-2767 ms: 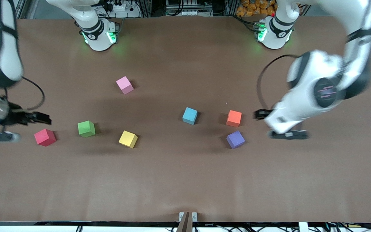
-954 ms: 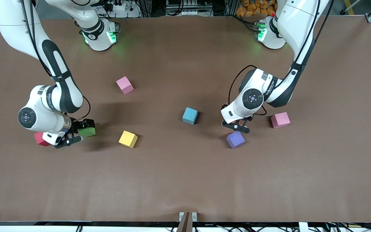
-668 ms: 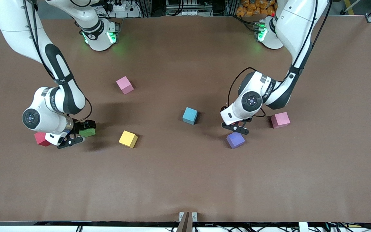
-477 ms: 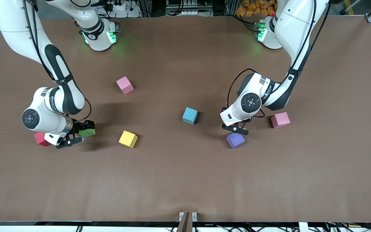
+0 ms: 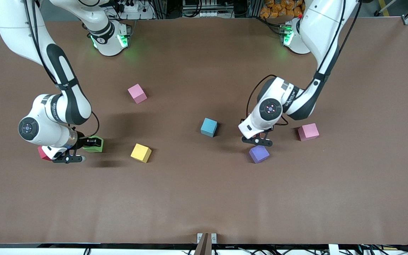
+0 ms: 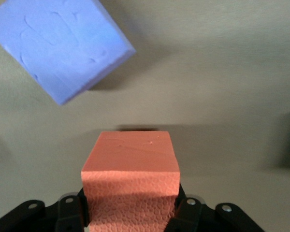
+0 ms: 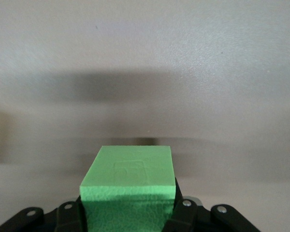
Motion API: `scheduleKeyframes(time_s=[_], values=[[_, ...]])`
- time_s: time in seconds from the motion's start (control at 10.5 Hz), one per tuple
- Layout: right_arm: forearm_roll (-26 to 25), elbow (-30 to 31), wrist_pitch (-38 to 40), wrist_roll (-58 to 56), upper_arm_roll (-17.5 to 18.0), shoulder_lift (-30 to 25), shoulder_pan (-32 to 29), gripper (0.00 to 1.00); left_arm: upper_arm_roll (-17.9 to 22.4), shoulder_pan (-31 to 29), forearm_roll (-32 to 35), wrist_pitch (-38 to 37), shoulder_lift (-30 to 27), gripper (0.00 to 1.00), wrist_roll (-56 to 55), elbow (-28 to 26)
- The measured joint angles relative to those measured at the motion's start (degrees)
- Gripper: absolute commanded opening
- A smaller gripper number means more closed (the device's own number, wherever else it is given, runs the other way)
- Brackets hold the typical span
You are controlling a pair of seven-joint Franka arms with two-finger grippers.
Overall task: Arrange blocks into number 1
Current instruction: 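Carry the orange cube with the left gripper and set it mid-table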
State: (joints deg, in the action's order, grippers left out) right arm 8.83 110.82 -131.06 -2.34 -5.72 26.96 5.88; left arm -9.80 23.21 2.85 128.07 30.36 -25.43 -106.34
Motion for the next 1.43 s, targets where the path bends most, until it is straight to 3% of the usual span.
scheduleKeyframes(time_s=[0.29, 0.57, 0.95, 1.24, 1.43], values=[[-1.59, -0.27, 3.85, 13.46, 0.06, -4.74, 3.99, 0.61, -1.29, 6.34, 0.15, -2.98, -5.16, 0.00, -14.60, 0.29], [-2.63, 0.16, 7.36, 19.79, 0.09, -9.11, 6.88, 0.61, -2.89, 16.93, 0.15, -3.28, -5.28, 0.00, -29.37, 0.71], [-2.83, 3.76, 7.98, 21.15, 0.04, -12.67, 7.41, 0.61, -2.93, 28.52, -0.43, -3.16, 3.13, 0.00, -43.27, 7.94], [-2.85, 4.32, 7.95, 21.28, 0.02, -12.81, 7.41, 0.61, -2.94, 31.01, -0.79, -2.38, 9.00, 0.00, -44.76, 13.12], [-2.85, 4.36, 7.94, 21.41, 0.02, -12.82, 7.41, 0.61, -3.18, 32.57, -0.80, -1.65, 9.86, 0.00, -44.74, 14.04]])
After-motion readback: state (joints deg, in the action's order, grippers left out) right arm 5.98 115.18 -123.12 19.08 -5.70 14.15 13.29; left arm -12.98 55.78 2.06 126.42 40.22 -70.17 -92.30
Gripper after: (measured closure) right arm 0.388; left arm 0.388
